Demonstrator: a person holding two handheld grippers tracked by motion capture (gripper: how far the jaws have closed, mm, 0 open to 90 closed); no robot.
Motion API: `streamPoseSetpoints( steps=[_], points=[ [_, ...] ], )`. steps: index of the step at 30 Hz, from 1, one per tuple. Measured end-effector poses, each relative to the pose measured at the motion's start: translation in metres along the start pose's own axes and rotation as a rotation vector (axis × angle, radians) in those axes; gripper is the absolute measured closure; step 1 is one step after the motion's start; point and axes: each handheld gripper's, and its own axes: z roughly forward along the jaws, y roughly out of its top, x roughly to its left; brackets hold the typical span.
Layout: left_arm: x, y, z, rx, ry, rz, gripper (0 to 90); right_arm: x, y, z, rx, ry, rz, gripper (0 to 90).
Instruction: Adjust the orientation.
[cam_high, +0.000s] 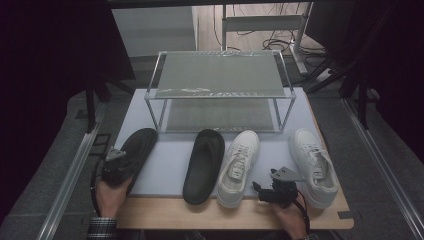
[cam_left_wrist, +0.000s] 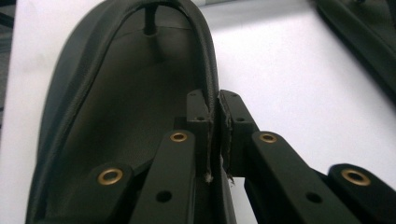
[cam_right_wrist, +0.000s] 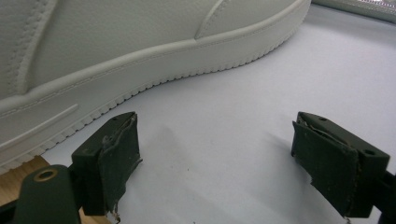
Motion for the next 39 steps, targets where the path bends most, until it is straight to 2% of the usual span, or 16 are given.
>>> streamPoseSetpoints(
  steps=[5,11,21,28,39],
  points=[
    [-0.003,0.001,-0.012,-0.011,-0.006,0.021,83.5,0.0,0.0,0.0,0.0,0.0,0.0,15.5],
    [-0.015,0.0,-0.025,-0.027,-0.006,0.074,83.5,0.0,0.0,0.0,0.0,0.0,0.0,15.5],
    [-0.032,0.001,-0.041,-0.043,-0.037,0.129,83.4,0.0,0.0,0.0,0.0,0.0,0.0,15.5],
    [-0.045,0.006,-0.038,-0.049,-0.058,0.158,83.4,0.0,0.0,0.0,0.0,0.0,0.0,15.5],
    [-0.056,0.018,-0.022,-0.061,-0.089,0.151,83.4,0.0,0.0,0.0,0.0,0.0,0.0,15.5]
  ],
)
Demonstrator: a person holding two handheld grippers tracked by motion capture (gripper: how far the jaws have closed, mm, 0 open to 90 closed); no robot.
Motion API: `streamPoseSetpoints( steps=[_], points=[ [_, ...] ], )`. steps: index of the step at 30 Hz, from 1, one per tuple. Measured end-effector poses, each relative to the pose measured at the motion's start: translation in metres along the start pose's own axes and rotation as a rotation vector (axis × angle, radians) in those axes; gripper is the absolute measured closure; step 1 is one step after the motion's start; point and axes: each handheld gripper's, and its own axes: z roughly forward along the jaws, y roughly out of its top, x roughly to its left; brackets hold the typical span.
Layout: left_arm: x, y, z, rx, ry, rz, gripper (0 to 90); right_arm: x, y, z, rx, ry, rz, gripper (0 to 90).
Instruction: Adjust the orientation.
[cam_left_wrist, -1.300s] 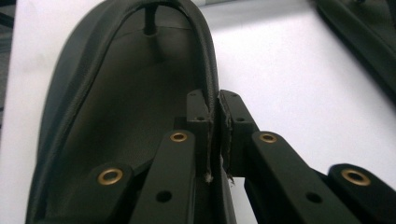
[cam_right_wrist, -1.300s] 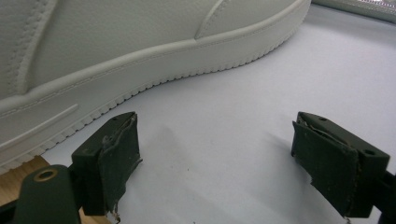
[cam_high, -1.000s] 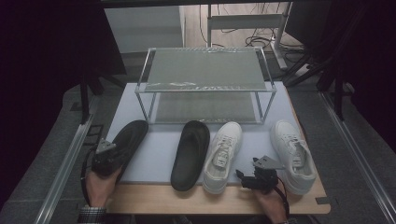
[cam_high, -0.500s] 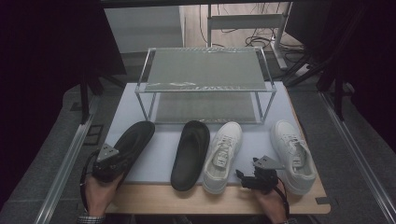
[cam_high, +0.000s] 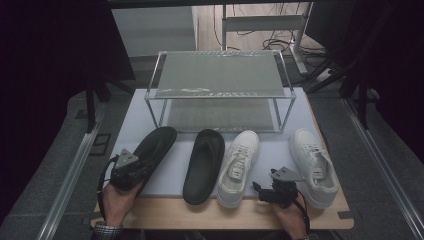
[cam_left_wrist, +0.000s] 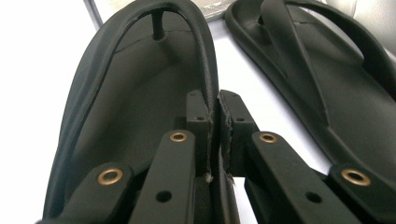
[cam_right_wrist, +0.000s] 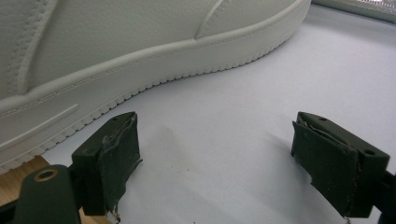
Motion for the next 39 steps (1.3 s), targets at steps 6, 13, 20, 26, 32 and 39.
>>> streamPoseSetpoints(
  steps=[6,13,20,26,32,39],
  points=[
    [-0.003,0.008,0.013,-0.001,-0.005,0.0,83.3,0.0,0.0,0.0,0.0,0.0,0.0,15.5],
    [-0.004,0.016,0.025,-0.007,-0.004,-0.004,83.3,0.0,0.0,0.0,0.0,0.0,0.0,15.5],
    [-0.008,0.027,0.039,-0.015,-0.004,-0.005,83.3,0.0,0.0,0.0,0.0,0.0,0.0,15.5],
    [-0.012,0.035,0.051,-0.014,0.002,-0.002,83.3,0.0,0.0,0.0,0.0,0.0,0.0,15.5],
    [-0.014,0.044,0.066,-0.013,0.019,-0.005,83.2,0.0,0.0,0.0,0.0,0.0,0.001,15.5],
    [-0.013,0.052,0.079,-0.013,0.037,-0.016,83.0,0.0,0.0,0.0,0.0,0.0,0.001,15.5]
  ],
)
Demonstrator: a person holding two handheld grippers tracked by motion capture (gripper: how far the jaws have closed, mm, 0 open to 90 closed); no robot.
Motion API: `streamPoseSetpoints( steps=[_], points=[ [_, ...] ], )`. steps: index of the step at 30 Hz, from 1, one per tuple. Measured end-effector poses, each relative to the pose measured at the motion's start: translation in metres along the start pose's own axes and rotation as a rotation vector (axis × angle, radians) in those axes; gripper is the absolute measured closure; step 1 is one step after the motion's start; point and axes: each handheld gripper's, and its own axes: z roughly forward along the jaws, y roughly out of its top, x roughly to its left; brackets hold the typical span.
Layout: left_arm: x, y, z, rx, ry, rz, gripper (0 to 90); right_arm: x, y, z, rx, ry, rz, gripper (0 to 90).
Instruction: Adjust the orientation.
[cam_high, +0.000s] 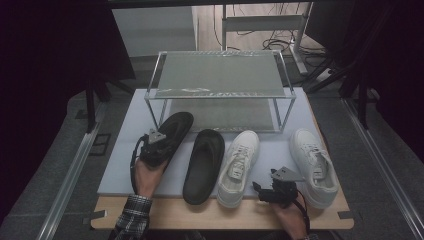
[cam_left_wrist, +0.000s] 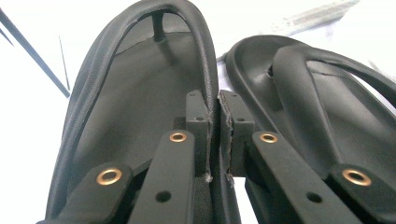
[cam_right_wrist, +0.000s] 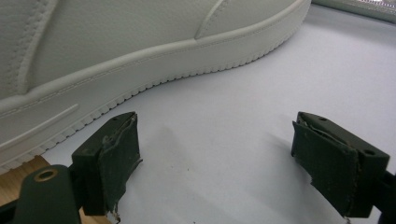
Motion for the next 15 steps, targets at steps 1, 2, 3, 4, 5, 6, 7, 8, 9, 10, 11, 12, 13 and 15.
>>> streamPoseSetpoints(
  steps=[1,2,3,4,5,6,7,8,9,10,11,12,13,15],
  points=[
    [0.001,0.001,0.002,0.0,0.0,-0.004,83.0,0.0,0.0,0.0,0.0,0.0,0.0,15.5],
    [0.001,0.002,0.004,0.0,0.001,-0.005,83.0,0.0,0.0,0.0,0.0,0.0,0.0,15.5],
    [0.001,0.003,0.006,0.001,0.004,-0.007,83.0,0.0,0.0,0.0,0.0,0.0,0.0,15.5],
    [0.001,0.004,0.008,0.002,0.006,-0.01,83.0,0.0,0.0,0.0,0.0,0.0,0.0,15.5],
    [0.001,0.005,0.009,0.001,0.009,-0.01,83.0,0.0,0.0,0.0,0.0,0.0,0.0,15.5],
    [0.002,0.006,0.011,0.0,0.011,-0.011,83.1,0.0,0.0,0.0,0.0,0.0,0.0,15.5],
    [0.002,0.007,0.013,0.0,0.012,-0.013,83.1,0.0,0.0,0.0,0.0,0.0,0.0,15.5],
    [0.002,0.008,0.015,-0.002,0.01,-0.014,83.1,0.0,0.0,0.0,0.0,0.0,0.0,15.5],
    [0.002,0.009,0.016,-0.005,0.008,-0.018,83.1,0.0,0.0,0.0,0.0,0.0,0.0,15.5],
    [0.001,0.011,0.018,-0.006,0.008,-0.018,83.1,0.0,0.0,0.0,0.0,0.0,0.0,15.5],
    [0.001,0.012,0.019,-0.008,0.007,-0.019,83.1,0.0,0.0,0.0,0.0,0.0,0.0,15.5],
    [0.0,0.014,0.021,-0.011,0.008,-0.019,83.1,0.0,0.0,0.0,0.0,0.0,0.0,15.5],
    [0.0,0.015,0.023,-0.012,0.011,-0.015,83.1,0.0,0.0,0.0,0.0,0.0,0.0,15.5],
    [-0.002,0.018,0.026,-0.013,0.017,-0.013,83.1,0.0,0.0,0.0,0.0,0.001,0.001,15.5]
  ],
)
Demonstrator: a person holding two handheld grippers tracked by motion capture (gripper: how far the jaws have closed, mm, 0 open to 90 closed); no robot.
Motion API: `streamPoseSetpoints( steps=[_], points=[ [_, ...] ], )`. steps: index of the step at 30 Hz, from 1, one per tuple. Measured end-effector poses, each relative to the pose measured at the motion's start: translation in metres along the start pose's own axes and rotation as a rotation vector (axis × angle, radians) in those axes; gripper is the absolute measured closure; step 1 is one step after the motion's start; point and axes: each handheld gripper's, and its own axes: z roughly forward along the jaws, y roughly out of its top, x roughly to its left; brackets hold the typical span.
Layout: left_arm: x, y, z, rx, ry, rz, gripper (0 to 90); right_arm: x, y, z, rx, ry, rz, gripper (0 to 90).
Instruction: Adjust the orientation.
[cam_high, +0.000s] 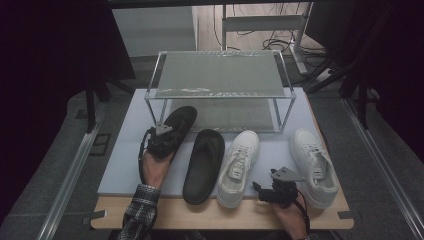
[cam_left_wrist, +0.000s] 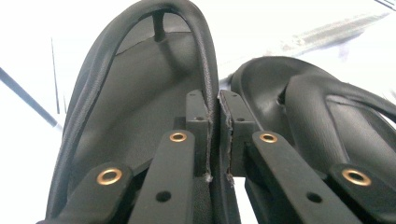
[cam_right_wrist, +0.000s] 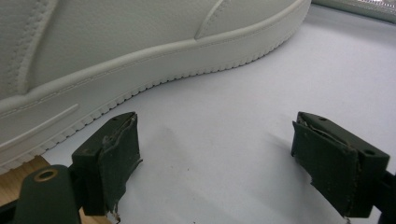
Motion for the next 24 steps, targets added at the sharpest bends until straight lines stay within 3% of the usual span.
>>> streamPoseSetpoints(
  steps=[11,14,20,24],
  points=[
    [-0.008,0.008,0.02,-0.005,0.044,0.004,83.0,0.0,0.0,0.0,-0.001,0.001,0.0,15.5],
    [-0.008,0.007,0.029,0.004,0.068,-0.016,83.0,0.0,0.0,0.0,0.0,0.001,-0.001,15.5],
    [-0.01,0.002,0.04,0.047,0.048,-0.024,82.0,0.0,0.0,0.0,-0.001,0.001,-0.001,15.5],
    [-0.009,0.002,0.038,0.036,0.036,-0.045,76.3,0.0,0.0,0.0,0.0,0.002,-0.001,15.6]
  ],
)
